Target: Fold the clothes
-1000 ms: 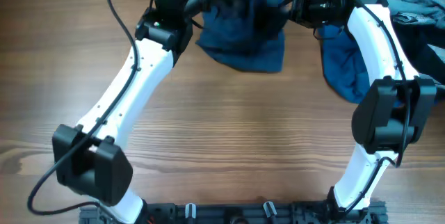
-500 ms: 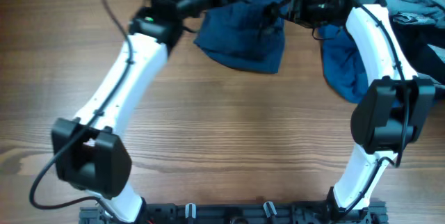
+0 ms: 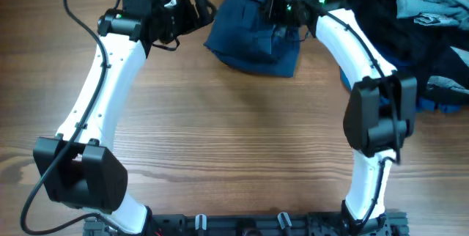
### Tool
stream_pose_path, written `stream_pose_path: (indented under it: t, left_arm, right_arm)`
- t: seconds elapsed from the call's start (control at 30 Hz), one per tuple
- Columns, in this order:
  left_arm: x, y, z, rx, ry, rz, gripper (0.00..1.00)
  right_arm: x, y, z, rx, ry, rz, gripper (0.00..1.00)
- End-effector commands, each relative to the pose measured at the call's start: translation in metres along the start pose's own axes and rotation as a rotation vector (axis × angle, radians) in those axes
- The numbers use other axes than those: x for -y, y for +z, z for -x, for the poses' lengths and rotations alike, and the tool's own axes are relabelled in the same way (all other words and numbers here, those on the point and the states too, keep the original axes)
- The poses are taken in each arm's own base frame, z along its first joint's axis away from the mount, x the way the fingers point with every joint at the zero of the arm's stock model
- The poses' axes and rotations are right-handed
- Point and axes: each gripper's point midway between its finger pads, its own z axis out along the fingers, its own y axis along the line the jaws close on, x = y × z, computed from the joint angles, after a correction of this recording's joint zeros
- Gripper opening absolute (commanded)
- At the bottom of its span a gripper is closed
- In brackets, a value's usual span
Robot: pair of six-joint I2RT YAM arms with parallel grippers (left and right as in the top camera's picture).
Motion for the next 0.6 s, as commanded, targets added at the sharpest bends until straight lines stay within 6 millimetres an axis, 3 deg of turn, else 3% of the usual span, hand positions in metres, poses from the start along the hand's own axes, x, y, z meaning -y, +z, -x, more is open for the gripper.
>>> stream_pose_path:
  t: [0.0,0.03,0.1,0.33,0.57]
  left_arm:
    - [-0.003,-0.009,0.006,0.046,0.055,0.048,1.00]
    - [-0.001,-0.008,0.005,0.044,0.064,0.046,1.00]
    - [-0.001,-0.006,0.004,0.048,0.073,0.062,1.00]
    - [-0.004,0.035,-0.017,-0.018,0.098,0.108,1.00]
    - [0.000,0.059,-0.032,-0.056,0.122,0.114,1.00]
  right_arm:
    - [0.019,0.017,-0.007,-0.015,0.030,-0.052,0.11]
    - [0.020,0.017,-0.007,-0.015,0.033,-0.053,0.04]
    - [0.025,0.014,-0.005,-0.014,0.051,-0.062,0.04]
    - [0.097,0.006,-0.017,-0.047,0.206,-0.240,0.04]
    - [0.144,0.050,-0.069,-0.182,0.257,-0.327,0.05]
